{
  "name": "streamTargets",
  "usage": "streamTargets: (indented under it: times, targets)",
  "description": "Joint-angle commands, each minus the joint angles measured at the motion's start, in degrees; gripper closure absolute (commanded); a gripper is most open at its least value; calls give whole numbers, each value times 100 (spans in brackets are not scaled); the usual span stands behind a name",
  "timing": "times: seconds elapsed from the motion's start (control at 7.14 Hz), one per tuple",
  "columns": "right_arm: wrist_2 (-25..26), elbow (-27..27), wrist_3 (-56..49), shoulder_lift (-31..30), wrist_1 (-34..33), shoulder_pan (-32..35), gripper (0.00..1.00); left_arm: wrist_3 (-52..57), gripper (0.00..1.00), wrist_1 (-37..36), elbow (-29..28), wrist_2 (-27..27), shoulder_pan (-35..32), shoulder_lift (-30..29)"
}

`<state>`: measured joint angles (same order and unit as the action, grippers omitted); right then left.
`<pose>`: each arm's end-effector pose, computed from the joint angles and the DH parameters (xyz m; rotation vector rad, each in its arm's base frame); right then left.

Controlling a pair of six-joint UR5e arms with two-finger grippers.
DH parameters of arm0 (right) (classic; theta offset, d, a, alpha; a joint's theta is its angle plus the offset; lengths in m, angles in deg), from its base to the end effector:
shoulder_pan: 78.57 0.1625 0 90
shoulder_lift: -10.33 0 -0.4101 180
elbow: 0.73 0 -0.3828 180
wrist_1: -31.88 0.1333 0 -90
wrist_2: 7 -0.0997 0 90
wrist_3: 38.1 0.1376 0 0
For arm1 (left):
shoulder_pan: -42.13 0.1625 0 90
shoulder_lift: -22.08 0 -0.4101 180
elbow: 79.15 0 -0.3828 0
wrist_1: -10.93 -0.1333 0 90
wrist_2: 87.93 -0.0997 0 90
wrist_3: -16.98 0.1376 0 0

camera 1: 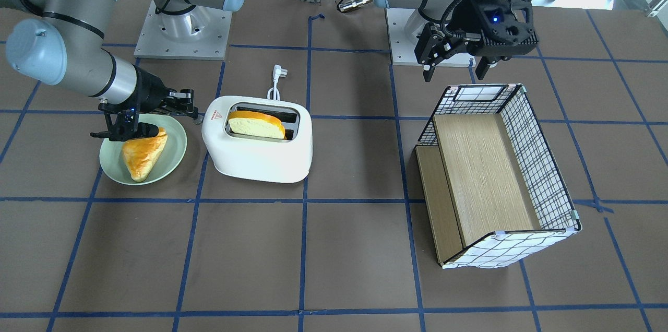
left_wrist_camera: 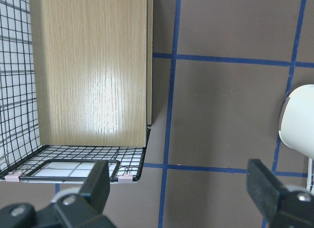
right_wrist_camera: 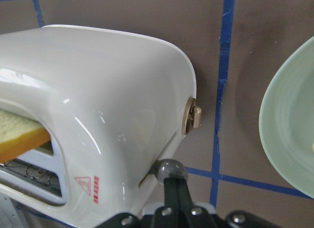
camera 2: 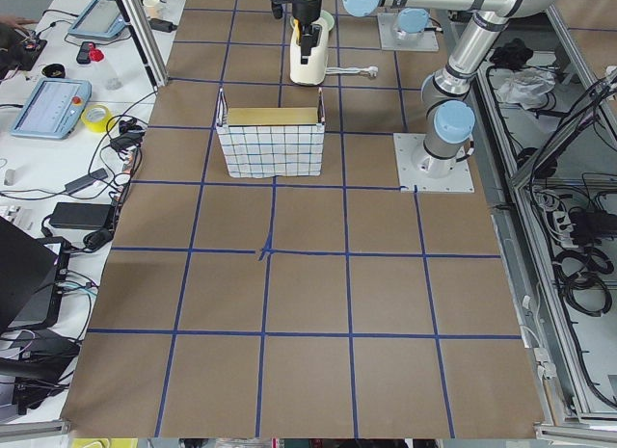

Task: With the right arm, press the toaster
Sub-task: 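Press the toaster lever down with the right gripper, lowering the bread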

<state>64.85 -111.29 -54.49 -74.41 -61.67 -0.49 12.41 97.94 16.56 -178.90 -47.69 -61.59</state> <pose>0.0846 -0.4521 0.2454 -0.0206 2.7145 0.4118 -0.1296 -0.4461 0.4432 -0.1304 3.1228 -0.0994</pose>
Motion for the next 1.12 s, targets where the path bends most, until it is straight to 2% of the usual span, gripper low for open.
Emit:
streamTargets:
  times: [0.0, 0.28, 0.98]
  targets:
    - [-101, -193, -49, 54, -320, -3, 100, 0, 0, 0, 0, 0, 0, 0]
    - [-101, -378, -145, 150, -620, -20, 100, 0, 0, 0, 0, 0, 0, 0]
    - [-153, -440, -286, 274, -691, -187, 100, 0, 0, 0, 0, 0, 0, 0]
